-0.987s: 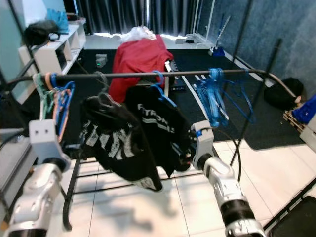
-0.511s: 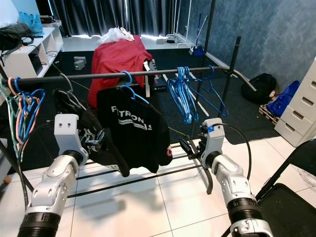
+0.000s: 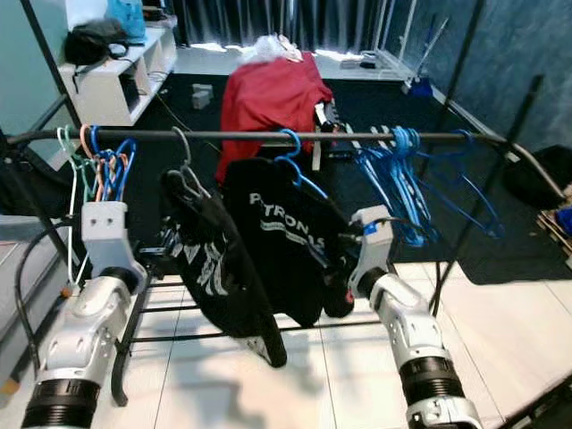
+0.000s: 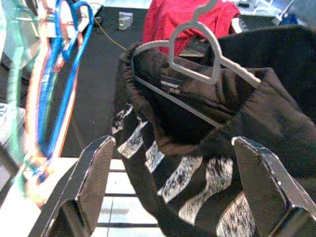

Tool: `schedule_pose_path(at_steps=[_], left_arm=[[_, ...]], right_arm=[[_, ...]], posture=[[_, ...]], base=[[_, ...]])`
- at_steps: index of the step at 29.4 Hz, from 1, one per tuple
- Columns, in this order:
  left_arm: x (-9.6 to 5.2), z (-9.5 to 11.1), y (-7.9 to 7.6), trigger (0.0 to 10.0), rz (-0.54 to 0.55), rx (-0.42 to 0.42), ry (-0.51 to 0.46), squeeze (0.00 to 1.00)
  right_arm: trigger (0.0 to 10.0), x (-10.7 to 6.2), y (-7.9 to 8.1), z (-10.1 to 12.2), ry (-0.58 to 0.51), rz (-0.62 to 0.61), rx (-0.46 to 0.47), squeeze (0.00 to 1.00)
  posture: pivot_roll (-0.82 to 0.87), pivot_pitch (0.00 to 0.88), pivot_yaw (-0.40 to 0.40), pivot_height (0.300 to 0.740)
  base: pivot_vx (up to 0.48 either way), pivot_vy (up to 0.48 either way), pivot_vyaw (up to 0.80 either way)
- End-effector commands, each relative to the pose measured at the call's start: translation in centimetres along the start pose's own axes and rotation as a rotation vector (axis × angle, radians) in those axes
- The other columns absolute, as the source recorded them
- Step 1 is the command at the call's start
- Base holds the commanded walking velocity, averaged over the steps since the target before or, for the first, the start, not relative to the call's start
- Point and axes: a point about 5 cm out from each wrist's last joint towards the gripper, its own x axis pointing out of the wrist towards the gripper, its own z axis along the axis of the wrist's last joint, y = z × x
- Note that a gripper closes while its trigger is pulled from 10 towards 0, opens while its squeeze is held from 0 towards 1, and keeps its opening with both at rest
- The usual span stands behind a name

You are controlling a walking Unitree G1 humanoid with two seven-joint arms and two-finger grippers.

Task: Hang hanger

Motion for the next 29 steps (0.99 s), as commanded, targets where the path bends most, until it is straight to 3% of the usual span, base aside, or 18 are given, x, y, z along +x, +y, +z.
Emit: schedule_pose_path(at_steps=[1, 14, 17, 20, 27, 29], left_arm=[[0.0, -0.4, -1.0, 10.0, -0.033, -0.010, 0.010, 0.00], [-0.3, 0.1, -0.8, 10.0, -0.032, -0.035, -0.027, 0.00], [-0.5, 0.2, -0.7, 10.0, -0.027, -0.030, -0.040, 0.00], [-0.8, 0.6, 0.1, 10.0, 0.018, -0.011, -0.056, 0.00], [-1.0, 0.6, 0.5, 10.0, 0.031, -0.010, -0.058, 0.00], [-2.1, 0.4, 1.7, 10.0, 0.073, 0.015, -0.050, 0.00]], right_arm=[[10.0, -0.7, -0.9, -0.3, 0.016, -0.035, 0.010, 0.00], [10.0, -0.8, -0.9, 0.0, 0.002, -0.030, 0.013, 0.00], [10.0, -0.9, -0.9, 0.7, -0.026, 0.003, -0.035, 0.00], [10.0, -1.3, -2.5, 1.7, -0.021, -0.030, -0.184, 0.00], [10.0, -1.5, -3.3, 2.3, -0.028, -0.046, -0.217, 0.00], [10.0, -1.4, -4.8, 3.8, -0.030, -0.066, -0.291, 0.00]], posture=[[-0.03, 0.000, -0.075, 0.740], [-0.03, 0.000, -0.074, 0.740], [-0.02, 0.000, -0.072, 0.740], [0.00, 0.000, -0.066, 0.740], [0.00, 0.000, -0.064, 0.740], [0.03, 0.009, -0.054, 0.740]], base=[[0.349, 0.000, 0.00], [0.076, 0.000, 0.00], [0.000, -0.422, 0.00], [0.085, -0.135, 0.00], [0.000, 0.000, 0.00], [0.000, 0.000, 0.00]])
